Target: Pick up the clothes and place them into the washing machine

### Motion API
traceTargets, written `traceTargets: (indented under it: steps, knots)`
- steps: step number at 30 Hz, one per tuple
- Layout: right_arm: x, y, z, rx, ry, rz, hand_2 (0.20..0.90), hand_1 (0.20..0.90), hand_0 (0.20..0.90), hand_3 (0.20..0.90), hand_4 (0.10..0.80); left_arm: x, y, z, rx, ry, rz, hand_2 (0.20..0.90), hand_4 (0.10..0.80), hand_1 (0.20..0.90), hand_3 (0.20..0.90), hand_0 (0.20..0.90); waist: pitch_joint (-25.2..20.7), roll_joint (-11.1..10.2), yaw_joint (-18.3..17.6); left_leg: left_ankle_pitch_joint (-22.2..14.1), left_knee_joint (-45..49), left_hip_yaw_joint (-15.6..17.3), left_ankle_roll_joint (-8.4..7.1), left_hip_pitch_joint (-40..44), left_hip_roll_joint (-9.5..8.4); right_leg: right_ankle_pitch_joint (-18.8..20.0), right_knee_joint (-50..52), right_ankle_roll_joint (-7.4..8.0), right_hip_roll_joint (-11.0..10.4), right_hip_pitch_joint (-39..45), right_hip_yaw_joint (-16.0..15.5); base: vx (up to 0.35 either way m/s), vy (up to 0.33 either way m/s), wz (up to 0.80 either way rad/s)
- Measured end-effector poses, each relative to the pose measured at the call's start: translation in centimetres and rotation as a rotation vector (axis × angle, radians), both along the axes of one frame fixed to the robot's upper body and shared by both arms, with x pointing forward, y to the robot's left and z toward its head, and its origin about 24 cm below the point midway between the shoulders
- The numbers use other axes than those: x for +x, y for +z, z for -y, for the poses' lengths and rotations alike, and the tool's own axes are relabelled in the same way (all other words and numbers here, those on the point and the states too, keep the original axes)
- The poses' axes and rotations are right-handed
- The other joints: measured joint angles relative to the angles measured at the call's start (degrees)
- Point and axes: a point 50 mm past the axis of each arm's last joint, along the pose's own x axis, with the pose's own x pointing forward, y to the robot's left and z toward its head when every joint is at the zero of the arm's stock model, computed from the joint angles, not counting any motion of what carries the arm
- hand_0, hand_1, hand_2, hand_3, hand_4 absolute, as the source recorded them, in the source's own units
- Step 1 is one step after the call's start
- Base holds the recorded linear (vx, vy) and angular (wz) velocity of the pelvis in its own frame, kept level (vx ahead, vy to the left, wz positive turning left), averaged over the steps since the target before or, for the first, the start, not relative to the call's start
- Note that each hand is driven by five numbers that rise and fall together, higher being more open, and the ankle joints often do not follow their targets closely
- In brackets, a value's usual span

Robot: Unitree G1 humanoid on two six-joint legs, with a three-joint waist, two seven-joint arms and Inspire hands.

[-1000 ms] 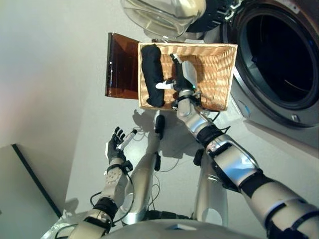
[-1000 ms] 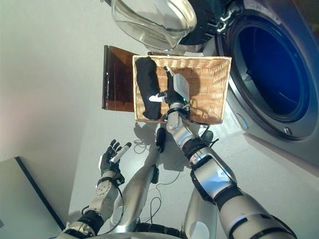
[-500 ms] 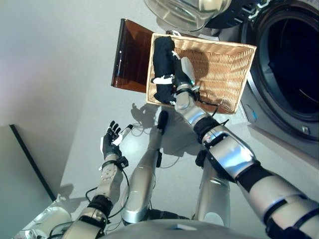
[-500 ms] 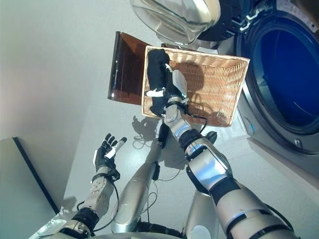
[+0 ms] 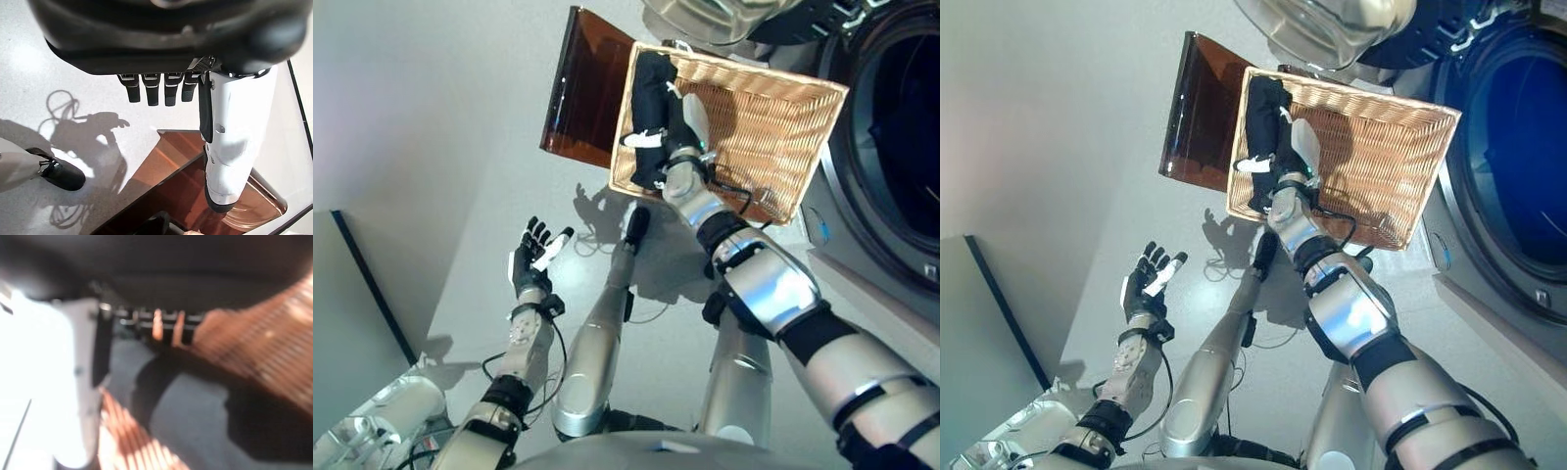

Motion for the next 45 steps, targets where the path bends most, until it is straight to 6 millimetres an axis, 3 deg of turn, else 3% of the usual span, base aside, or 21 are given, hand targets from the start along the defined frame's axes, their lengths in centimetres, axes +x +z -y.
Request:
traceTargets:
  steps: [6, 7, 10, 11, 12, 20, 36, 45]
  knots:
    - [0.6, 1.8, 1.7, -0.056, -0.053, 0.033, 0.900, 0.900, 0.900, 0.900, 0.800, 0.5, 1.4, 0.1, -0.008, -0.017, 0.066, 0.900, 0.800, 0.900, 0.900, 0.900, -0.11, 0.17, 0.98, 0.30, 0.74, -1.50, -0.67, -2.23, -0.02, -1.76, 3.34, -0.87, -0.88, -2.53, -1.14, -0.004, -0.004, 0.16]
    - [0.7, 2.4, 2.2, -0.072, -0.068, 0.043, 0.815, 0.815, 0.815, 0.815, 0.739, 0.5, 1.8, 0.1, -0.013, -0.022, 0.086, 0.900, 0.800, 0.900, 0.900, 0.900, -0.18, 0.27, 1.38, 0.25, 0.90, -1.80, -0.71, -2.75, 0.02, -2.16, 3.88, -0.91, -0.93, -3.14, -1.30, 0.003, 0.022, 0.04]
    - [0.9, 3.5, 3.0, -0.090, -0.088, 0.069, 0.475, 0.475, 0.475, 0.475, 0.496, 0.5, 2.2, 0.1, -0.008, -0.042, 0.108, 0.900, 0.800, 0.900, 0.900, 0.900, -0.20, 0.30, 1.66, 0.31, 1.53, -2.46, -1.12, -4.01, 0.06, -2.45, 4.93, -1.36, -1.10, -4.29, -1.83, 0.004, 0.018, 0.05]
    - [1.0, 3.8, 3.3, -0.105, -0.094, 0.076, 0.271, 0.271, 0.271, 0.271, 0.351, 0.5, 2.2, 0.1, -0.007, -0.046, 0.107, 0.900, 0.800, 0.900, 0.900, 0.900, -0.20, 0.30, 1.79, 0.43, 1.52, -2.53, -1.28, -4.27, -0.01, -2.64, 5.52, -1.51, -1.30, -4.76, -1.87, 0.006, 0.019, 0.06]
    - [1.0, 3.9, 3.6, -0.115, -0.099, 0.079, 0.200, 0.200, 0.200, 0.200, 0.300, 0.4, 2.1, 0.2, -0.005, -0.047, 0.105, 0.900, 0.800, 0.900, 0.900, 0.900, -0.20, 0.30, 1.86, 0.43, 1.53, -2.61, -1.29, -4.32, -0.05, -2.90, 5.86, -1.66, -1.38, -4.91, -1.92, 0.003, 0.010, 0.06]
    - [1.2, 5.8, 5.4, -0.188, -0.168, 0.104, 0.200, 0.200, 0.200, 0.200, 0.300, 0.4, 2.1, 0.6, -0.005, -0.081, 0.108, 0.900, 0.800, 0.900, 0.900, 0.900, -0.22, 0.32, 3.15, 0.81, 1.54, -2.96, -1.63, -5.20, -0.39, -3.41, 6.88, -1.46, -1.96, -5.97, -2.23, 0.002, 0.015, -0.01]
    - [1.1, 5.1, 6.0, -0.235, -0.203, 0.067, 0.200, 0.200, 0.200, 0.200, 0.300, 0.3, 1.9, 0.5, 0.023, -0.091, 0.098, 0.900, 0.800, 0.900, 0.900, 0.900, -0.21, 0.31, 3.05, 1.10, 2.50, -2.92, -1.40, -4.33, -0.86, -3.46, 7.61, -1.38, -2.44, -5.09, -2.08, 0.002, 0.013, -0.06]
    - [1.0, 4.6, 6.9, -0.150, -0.240, 0.073, 0.200, 0.200, 0.200, 0.200, 0.300, -0.6, -0.6, 1.2, 0.072, -0.143, -0.025, 0.900, 0.800, 0.900, 0.900, 0.900, -0.21, 0.31, 1.07, 0.79, 2.54, -0.79, -1.04, -1.29, -1.35, -2.49, 6.32, -0.33, -2.36, -2.23, -0.36, 0.025, -0.004, -0.16]
